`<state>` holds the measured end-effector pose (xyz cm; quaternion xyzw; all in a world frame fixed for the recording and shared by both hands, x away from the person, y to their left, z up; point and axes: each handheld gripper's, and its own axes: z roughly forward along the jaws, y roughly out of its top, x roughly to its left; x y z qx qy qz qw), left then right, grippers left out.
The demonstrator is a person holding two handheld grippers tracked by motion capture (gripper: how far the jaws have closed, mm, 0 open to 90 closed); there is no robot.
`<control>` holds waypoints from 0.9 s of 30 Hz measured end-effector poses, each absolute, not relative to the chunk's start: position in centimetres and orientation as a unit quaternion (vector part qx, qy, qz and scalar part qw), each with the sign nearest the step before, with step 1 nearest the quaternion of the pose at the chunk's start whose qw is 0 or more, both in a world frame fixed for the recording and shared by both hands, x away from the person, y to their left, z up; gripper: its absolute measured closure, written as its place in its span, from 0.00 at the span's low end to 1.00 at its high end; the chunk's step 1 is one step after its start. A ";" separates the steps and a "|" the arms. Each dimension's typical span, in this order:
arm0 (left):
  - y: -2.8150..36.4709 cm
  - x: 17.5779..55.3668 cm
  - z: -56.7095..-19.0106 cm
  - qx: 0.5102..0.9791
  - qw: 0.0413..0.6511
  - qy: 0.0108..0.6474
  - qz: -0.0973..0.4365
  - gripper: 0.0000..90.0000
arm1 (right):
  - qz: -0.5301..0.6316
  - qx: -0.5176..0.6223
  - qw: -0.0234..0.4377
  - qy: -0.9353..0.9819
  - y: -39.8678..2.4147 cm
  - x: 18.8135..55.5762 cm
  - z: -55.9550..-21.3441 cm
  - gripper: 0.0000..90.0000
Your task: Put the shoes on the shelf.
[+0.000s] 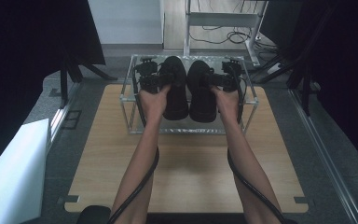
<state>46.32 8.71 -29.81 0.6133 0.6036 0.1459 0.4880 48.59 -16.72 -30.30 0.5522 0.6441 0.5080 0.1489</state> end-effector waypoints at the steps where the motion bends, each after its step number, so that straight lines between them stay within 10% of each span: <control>1: 8.7 46.3 -29.8 0.613 0.488 0.604 0.146 0.47 | 0.508 0.552 0.149 0.644 -16.7 48.6 -30.3 0.41; 27: 12.6 41.8 -28.9 0.637 0.546 0.524 0.147 0.48 | 0.579 0.476 0.118 0.651 -21.6 45.3 -27.8 0.36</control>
